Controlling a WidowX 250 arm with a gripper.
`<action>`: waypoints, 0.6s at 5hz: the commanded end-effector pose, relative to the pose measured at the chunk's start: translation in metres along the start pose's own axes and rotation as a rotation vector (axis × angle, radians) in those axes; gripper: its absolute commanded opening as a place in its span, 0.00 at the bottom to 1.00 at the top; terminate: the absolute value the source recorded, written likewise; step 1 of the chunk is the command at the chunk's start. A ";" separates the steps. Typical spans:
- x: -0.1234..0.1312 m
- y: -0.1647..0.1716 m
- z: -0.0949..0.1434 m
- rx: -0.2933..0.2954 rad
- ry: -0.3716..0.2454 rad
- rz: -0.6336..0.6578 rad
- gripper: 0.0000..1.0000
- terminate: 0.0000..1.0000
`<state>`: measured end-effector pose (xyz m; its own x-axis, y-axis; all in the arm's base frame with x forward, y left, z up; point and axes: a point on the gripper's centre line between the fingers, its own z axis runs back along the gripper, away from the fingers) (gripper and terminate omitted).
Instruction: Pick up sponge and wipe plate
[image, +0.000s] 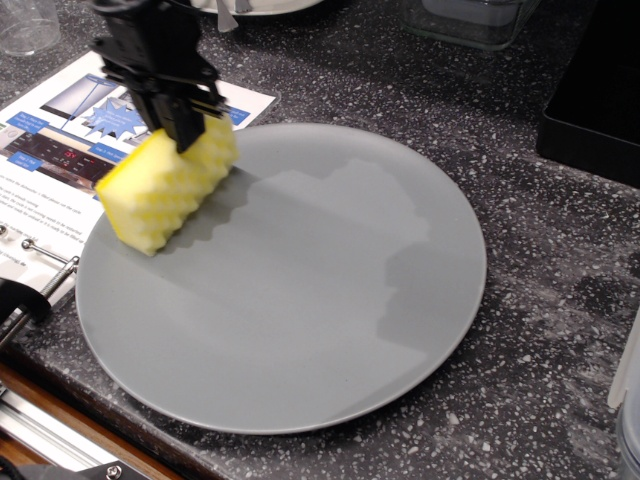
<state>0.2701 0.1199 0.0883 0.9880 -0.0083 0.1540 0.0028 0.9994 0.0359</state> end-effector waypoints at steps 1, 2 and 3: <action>0.011 -0.024 0.000 0.086 0.019 -0.006 0.00 0.00; 0.007 -0.045 -0.001 0.084 0.041 -0.018 0.00 0.00; 0.001 -0.066 -0.005 0.068 0.047 -0.014 0.00 0.00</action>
<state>0.2689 0.0497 0.0712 0.9953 -0.0329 0.0913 0.0232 0.9941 0.1059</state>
